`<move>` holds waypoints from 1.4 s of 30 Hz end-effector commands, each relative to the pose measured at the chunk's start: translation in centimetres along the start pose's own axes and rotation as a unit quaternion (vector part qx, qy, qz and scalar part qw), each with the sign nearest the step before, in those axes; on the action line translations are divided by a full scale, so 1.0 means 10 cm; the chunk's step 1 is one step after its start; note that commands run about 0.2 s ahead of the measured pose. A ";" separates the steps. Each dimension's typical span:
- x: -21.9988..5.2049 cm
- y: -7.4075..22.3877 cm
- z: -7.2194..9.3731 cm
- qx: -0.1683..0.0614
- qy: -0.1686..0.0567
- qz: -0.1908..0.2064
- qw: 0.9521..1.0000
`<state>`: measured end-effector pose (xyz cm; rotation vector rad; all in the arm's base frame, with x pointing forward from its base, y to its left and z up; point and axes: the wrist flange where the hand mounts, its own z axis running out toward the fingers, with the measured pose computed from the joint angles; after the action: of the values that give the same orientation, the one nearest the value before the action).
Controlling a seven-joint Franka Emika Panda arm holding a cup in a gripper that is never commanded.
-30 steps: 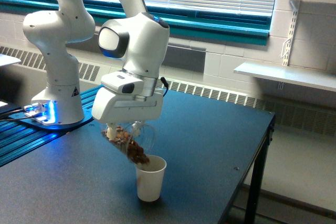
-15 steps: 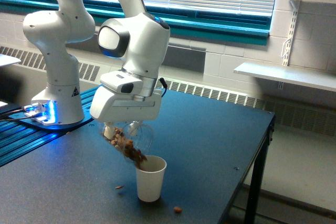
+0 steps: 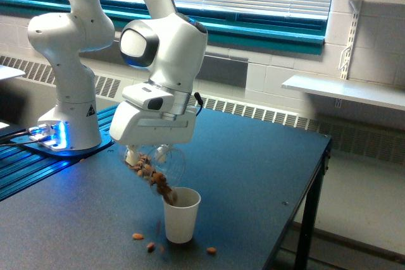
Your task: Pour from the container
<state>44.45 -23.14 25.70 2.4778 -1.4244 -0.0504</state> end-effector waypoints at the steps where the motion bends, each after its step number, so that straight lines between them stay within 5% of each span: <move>1: 0.04 -0.02 -0.07 -0.006 0.006 0.001 1.000; 42: -0.01 -0.15 -0.14 -0.042 0.014 -0.024 0.999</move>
<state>45.56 -22.62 26.75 2.4406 -1.3418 -0.0753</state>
